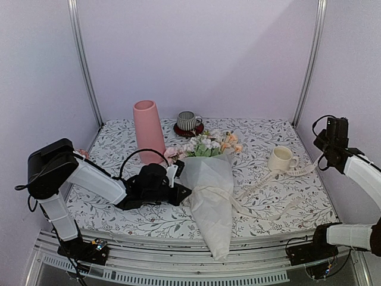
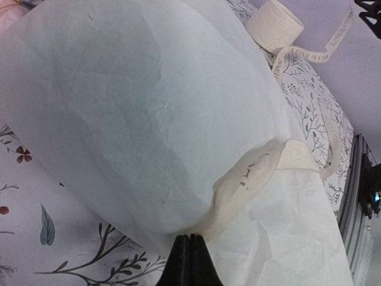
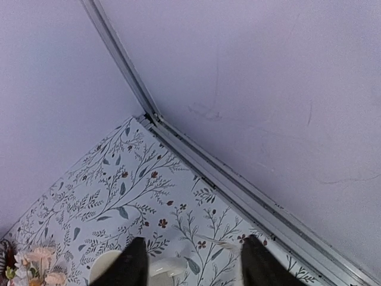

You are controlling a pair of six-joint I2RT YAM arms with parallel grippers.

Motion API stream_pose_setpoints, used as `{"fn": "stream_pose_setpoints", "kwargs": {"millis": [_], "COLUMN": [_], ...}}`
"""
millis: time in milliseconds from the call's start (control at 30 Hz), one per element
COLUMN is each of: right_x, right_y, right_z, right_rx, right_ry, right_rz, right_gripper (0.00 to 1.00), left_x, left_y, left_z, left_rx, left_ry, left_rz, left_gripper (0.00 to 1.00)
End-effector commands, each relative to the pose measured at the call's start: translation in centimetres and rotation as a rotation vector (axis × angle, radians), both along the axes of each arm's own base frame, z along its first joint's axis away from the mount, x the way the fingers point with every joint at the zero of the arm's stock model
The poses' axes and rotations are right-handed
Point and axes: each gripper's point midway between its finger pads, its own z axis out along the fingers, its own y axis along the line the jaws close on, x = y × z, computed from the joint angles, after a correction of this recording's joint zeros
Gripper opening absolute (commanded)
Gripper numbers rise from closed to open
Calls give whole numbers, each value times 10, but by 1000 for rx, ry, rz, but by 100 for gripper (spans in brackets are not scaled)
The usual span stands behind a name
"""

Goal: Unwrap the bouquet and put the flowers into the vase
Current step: Untie the half-tied ribbon from the folded wrapping paper.

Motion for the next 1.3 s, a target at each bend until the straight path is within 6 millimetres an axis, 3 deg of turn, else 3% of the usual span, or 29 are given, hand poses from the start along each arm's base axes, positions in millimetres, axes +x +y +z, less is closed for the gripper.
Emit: {"fn": "stream_pose_setpoints", "kwargs": {"millis": [0, 33, 267, 500, 533, 600, 733, 900, 1167, 1267], "right_x": [4, 3, -13, -62, -69, -83, -103, -120, -136, -139], "right_y": [9, 12, 30, 72, 79, 97, 126, 139, 125, 130], "right_z": [-6, -4, -6, -53, -58, -66, -80, -115, -158, -172], "right_rx": [44, 42, 104, 233, 251, 282, 355, 421, 407, 436], "right_ry": [46, 57, 179, 456, 477, 492, 526, 604, 667, 689], "right_rz": [46, 67, 151, 194, 211, 264, 314, 289, 176, 182], "right_gripper": [85, 89, 95, 92, 91, 89, 86, 83, 72, 72], "left_x": [2, 2, -4, -17, -18, -23, -29, -37, -42, -42], "left_y": [1, 2, -1, -15, -16, -18, -18, -10, 15, 22], "left_z": [10, 11, 28, 43, 47, 56, 80, 105, 128, 131], "left_rx": [-35, -39, -53, 13, 12, 0, -31, -59, -82, -77], "left_ry": [-19, -23, -76, -155, -171, -201, -269, -344, -398, -407], "left_rz": [4, 4, -3, -19, -19, -25, -29, -21, 16, 30], "left_gripper": [0, 2, 50, 66, 72, 97, 98, 98, 98, 98]}}
